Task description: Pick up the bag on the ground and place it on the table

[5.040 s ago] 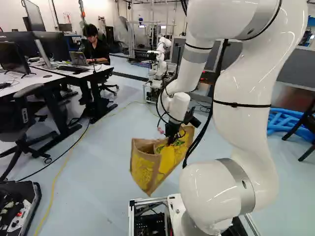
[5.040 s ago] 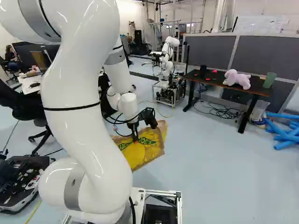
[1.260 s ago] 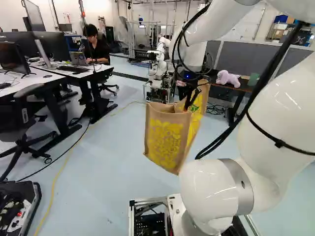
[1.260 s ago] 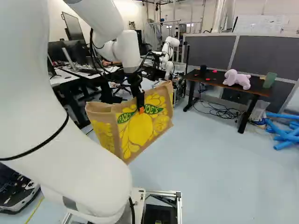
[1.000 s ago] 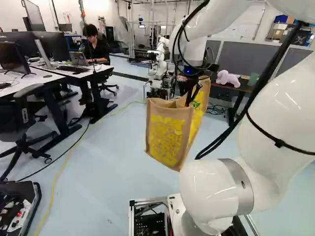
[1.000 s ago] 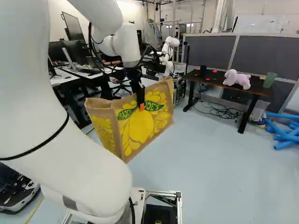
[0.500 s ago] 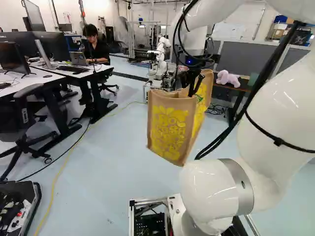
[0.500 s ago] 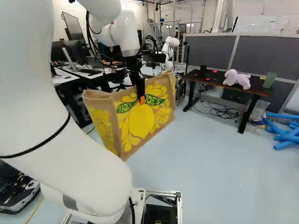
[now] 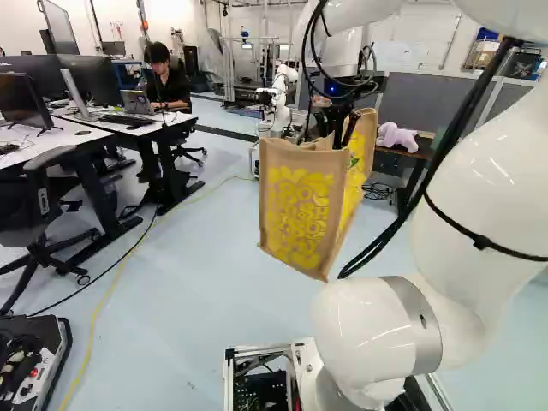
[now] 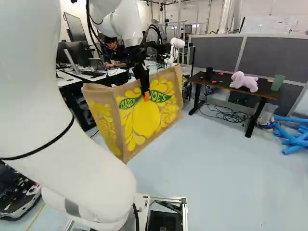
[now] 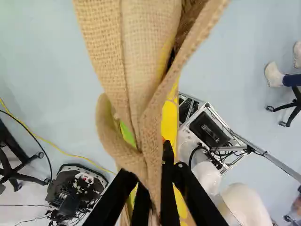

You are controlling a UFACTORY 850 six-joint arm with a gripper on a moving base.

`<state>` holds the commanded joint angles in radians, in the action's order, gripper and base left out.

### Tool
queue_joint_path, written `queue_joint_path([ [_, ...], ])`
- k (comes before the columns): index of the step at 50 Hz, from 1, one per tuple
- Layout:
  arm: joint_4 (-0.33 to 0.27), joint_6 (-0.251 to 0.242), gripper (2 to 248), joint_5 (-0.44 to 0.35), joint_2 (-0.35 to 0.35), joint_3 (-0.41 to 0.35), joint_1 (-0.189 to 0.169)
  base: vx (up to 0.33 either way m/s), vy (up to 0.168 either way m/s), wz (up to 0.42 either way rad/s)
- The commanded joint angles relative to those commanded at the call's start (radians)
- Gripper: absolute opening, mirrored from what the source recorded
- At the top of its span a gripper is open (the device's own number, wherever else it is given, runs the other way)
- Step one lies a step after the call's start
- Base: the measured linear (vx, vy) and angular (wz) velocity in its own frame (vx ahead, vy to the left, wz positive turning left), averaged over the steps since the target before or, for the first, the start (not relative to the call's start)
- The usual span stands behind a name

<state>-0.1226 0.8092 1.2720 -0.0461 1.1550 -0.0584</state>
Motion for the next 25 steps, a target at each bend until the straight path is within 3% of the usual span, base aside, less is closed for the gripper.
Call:
queue_joint_path([
  [25,-0.015,0.0,22,0.072,0.005,0.08,0.004,0.0,0.0,0.0],
])
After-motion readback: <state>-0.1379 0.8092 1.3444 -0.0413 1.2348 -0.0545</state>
